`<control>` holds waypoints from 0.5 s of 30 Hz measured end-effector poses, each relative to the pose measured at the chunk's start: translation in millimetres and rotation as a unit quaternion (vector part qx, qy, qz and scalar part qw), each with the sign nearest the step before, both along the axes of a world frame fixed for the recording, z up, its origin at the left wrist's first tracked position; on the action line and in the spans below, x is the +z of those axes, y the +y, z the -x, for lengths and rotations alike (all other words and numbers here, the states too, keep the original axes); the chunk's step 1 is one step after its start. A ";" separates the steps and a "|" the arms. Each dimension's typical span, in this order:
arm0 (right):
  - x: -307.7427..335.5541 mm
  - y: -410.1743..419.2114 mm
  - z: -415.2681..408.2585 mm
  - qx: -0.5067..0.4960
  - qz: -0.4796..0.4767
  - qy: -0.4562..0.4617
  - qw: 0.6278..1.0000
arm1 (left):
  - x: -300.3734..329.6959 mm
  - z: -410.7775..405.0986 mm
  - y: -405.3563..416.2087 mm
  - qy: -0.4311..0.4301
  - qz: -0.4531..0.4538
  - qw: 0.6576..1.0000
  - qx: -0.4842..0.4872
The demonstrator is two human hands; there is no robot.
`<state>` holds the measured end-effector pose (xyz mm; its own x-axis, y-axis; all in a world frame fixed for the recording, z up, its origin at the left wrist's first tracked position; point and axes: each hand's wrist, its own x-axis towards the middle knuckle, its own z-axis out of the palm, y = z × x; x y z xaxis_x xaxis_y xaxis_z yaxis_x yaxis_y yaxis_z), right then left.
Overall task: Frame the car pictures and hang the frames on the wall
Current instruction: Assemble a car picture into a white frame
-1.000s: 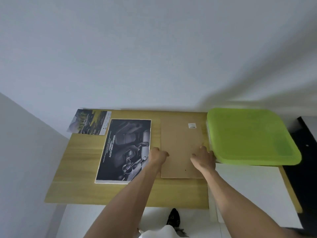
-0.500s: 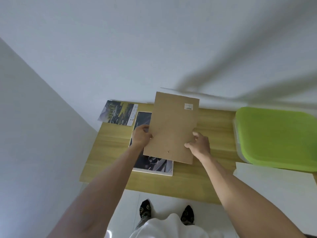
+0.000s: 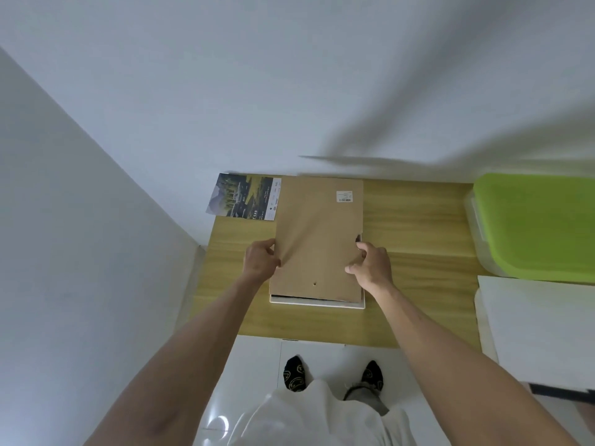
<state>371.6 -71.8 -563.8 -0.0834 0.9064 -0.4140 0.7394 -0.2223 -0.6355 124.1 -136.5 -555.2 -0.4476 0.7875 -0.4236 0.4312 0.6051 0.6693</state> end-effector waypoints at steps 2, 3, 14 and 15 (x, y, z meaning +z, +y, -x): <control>-3.5 -3.2 1.0 -0.007 0.012 -0.012 1.000 | -1.4 1.0 -1.3 -0.009 0.003 1.000 -0.016; -4.9 -4.6 0.6 -0.011 0.014 -0.018 1.000 | -1.4 0.7 -2.5 -0.011 0.006 1.000 -0.024; -15.2 -10.4 0.5 -0.015 0.014 -0.064 0.998 | -1.6 -3.4 -11.0 -0.031 0.024 0.999 -0.036; -16.0 -10.6 1.1 -0.009 0.013 -0.067 0.998 | -2.0 -3.9 -9.9 -0.022 0.028 0.999 -0.036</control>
<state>370.5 -82.4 -579.7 -0.0091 0.8965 -0.4429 0.8125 -0.2516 -0.5259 128.0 -146.4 -557.2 -0.3712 0.7913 -0.4859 0.4455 0.6109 0.6545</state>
